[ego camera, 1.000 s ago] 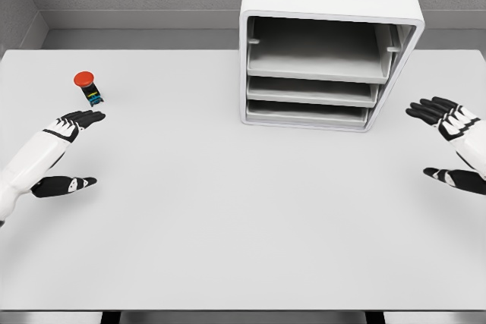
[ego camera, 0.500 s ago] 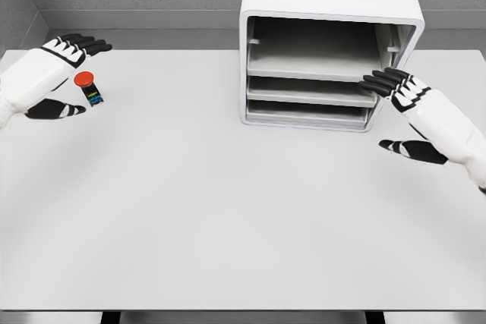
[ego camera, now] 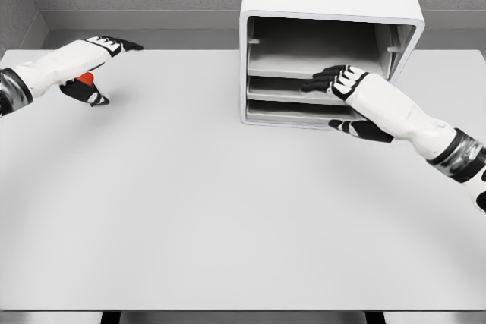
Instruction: Slide open multi-storey tabletop storage cabinets and put open load switch and slide close multi-storey tabletop storage cabinets
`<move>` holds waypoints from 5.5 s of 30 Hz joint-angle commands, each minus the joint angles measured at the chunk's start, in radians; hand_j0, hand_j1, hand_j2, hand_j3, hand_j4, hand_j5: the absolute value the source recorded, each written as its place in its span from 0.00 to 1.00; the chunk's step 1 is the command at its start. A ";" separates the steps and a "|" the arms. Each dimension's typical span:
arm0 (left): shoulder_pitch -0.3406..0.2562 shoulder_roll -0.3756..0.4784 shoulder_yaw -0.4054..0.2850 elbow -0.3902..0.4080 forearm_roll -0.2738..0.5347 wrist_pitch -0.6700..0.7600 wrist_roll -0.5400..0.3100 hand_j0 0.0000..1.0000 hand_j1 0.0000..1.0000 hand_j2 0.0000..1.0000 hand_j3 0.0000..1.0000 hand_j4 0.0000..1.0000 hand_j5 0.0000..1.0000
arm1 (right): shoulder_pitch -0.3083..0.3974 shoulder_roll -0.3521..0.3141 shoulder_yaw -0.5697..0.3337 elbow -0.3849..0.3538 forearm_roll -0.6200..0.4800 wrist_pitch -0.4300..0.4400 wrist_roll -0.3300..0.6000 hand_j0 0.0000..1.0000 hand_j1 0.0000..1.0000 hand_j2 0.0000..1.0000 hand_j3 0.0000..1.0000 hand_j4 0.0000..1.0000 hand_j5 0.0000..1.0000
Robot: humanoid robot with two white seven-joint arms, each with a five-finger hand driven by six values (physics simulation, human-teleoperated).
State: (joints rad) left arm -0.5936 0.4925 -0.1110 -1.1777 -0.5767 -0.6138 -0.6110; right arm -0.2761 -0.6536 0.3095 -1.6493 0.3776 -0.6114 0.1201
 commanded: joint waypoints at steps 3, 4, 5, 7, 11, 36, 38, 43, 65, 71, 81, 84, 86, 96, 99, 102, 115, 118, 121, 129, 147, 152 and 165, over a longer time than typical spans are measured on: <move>-0.015 0.027 -0.042 0.082 0.004 0.003 0.000 1.00 1.00 1.00 1.00 1.00 1.00 | -0.026 0.042 0.033 0.080 -0.006 0.001 0.006 0.81 0.81 0.81 0.81 0.81 0.81; -0.021 0.041 -0.061 0.082 0.004 0.003 0.000 1.00 1.00 1.00 1.00 1.00 1.00 | -0.038 0.045 0.034 0.091 -0.006 0.001 0.006 0.81 0.81 0.81 0.81 0.81 0.81; -0.026 0.060 -0.085 0.092 0.003 0.003 0.000 1.00 1.00 1.00 1.00 1.00 1.00 | -0.049 0.055 0.048 0.105 -0.006 0.001 0.004 0.81 0.81 0.81 0.81 0.81 0.81; -0.049 0.064 -0.096 0.110 -0.038 0.003 0.000 1.00 1.00 1.00 1.00 1.00 1.00 | -0.089 0.078 0.089 0.152 -0.006 0.001 0.006 0.81 0.81 0.81 0.81 0.81 0.81; -0.063 0.069 -0.096 0.110 -0.057 0.003 0.000 1.00 1.00 1.00 1.00 1.00 1.00 | -0.133 0.109 0.105 0.200 -0.006 0.001 0.006 0.82 0.82 0.82 0.82 0.82 0.82; -0.146 0.040 -0.118 0.214 -0.239 0.003 0.000 1.00 1.00 1.00 1.00 1.00 1.00 | -0.216 0.186 0.128 0.356 0.026 0.001 0.046 0.82 0.82 0.82 0.82 0.82 0.82; -0.172 0.032 -0.116 0.253 -0.287 0.003 0.000 1.00 1.00 1.00 1.00 1.00 1.00 | -0.216 0.186 0.126 0.355 0.027 0.001 0.047 0.83 0.83 0.83 0.83 0.83 0.83; -0.184 0.012 -0.118 0.280 -0.287 0.003 0.000 1.00 1.00 1.00 1.00 1.00 1.00 | -0.207 0.178 0.128 0.347 0.029 0.001 0.052 0.85 0.85 0.85 0.85 0.85 0.85; -0.207 -0.005 -0.133 0.359 -0.302 0.003 0.000 0.82 0.82 0.82 0.82 0.82 0.82 | -0.098 0.091 0.094 0.206 0.015 0.001 0.049 0.88 0.88 0.88 0.88 0.88 0.88; -0.216 -0.003 -0.133 0.372 -0.304 0.003 0.000 0.82 0.82 0.82 0.82 0.82 0.82 | -0.060 0.058 0.077 0.161 0.015 0.001 0.049 0.88 0.88 0.88 0.88 0.88 0.88; -0.224 0.004 -0.130 0.369 -0.302 0.003 0.000 0.82 0.82 0.82 0.82 0.82 0.82 | 0.006 0.025 0.028 0.101 0.014 0.001 0.046 0.88 0.88 0.88 0.88 0.88 0.88; -0.224 0.006 -0.127 0.371 -0.302 0.003 0.000 0.75 0.75 0.75 0.75 0.75 0.75 | 0.012 0.025 0.028 0.101 0.014 0.001 0.046 0.88 0.88 0.88 0.88 0.88 0.88; -0.224 0.012 -0.127 0.372 -0.302 0.003 0.000 0.71 0.71 0.71 0.71 0.71 0.71 | 0.014 0.025 0.028 0.101 0.014 0.001 0.047 0.88 0.88 0.88 0.88 0.88 0.88; -0.222 0.012 -0.125 0.372 -0.302 0.003 0.000 0.49 0.49 0.49 0.49 0.49 0.49 | 0.072 -0.006 -0.023 0.042 0.012 0.001 0.046 0.88 0.88 0.88 0.88 0.88 0.88; -0.222 0.011 -0.124 0.372 -0.302 0.003 0.000 0.46 0.46 0.46 0.46 0.46 0.46 | 0.095 -0.014 -0.050 0.002 0.006 0.001 0.046 0.88 0.88 0.88 0.88 0.88 0.88; -0.222 0.011 -0.124 0.371 -0.302 0.003 0.000 0.45 0.45 0.45 0.45 0.45 0.45 | 0.121 -0.034 -0.079 -0.050 -0.009 0.001 0.046 0.88 0.88 0.88 0.88 0.88 0.88; -0.222 0.009 -0.122 0.311 -0.287 0.003 0.000 0.44 0.44 0.44 0.44 0.44 0.44 | 0.153 -0.063 -0.181 -0.109 -0.068 0.001 0.050 0.69 0.69 0.69 0.69 0.69 0.69; -0.218 0.011 -0.124 0.260 -0.287 0.003 0.000 0.44 0.44 0.44 0.44 0.44 0.44 | 0.158 -0.075 -0.217 -0.109 -0.077 0.001 0.047 0.63 0.63 0.63 0.63 0.63 0.63; -0.213 0.011 -0.121 0.236 -0.285 0.003 0.000 0.44 0.44 0.44 0.44 0.44 0.44 | 0.161 -0.098 -0.256 -0.107 -0.097 0.001 0.047 0.63 0.63 0.63 0.63 0.63 0.63; -0.209 0.015 -0.119 0.181 -0.227 0.003 0.000 0.44 0.44 0.44 0.44 0.44 0.44 | 0.184 -0.098 -0.337 -0.075 -0.103 0.001 0.047 0.63 0.63 0.63 0.63 0.63 0.63; -0.083 0.072 -0.090 -0.083 -0.078 0.003 0.000 0.44 0.44 0.44 0.44 0.44 0.44 | 0.229 -0.100 -0.369 0.155 -0.091 0.001 0.052 0.64 0.64 0.64 0.64 0.64 0.64; -0.034 0.101 -0.078 -0.169 -0.034 0.003 0.000 0.44 0.44 0.44 0.44 0.44 0.44 | 0.265 -0.098 -0.385 0.175 -0.091 0.001 0.052 0.64 0.64 0.64 0.64 0.64 0.64; 0.069 0.098 -0.009 -0.365 0.009 0.003 0.000 0.44 0.44 0.44 0.44 0.44 0.44 | 0.327 -0.095 -0.385 0.233 -0.085 0.001 0.050 0.65 0.65 0.65 0.65 0.65 0.65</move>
State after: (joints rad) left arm -0.5154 0.5902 -0.1277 -1.5140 -0.5865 -0.6148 -0.6121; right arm 0.0506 -0.7474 -0.0749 -1.4225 0.2992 -0.6119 0.1708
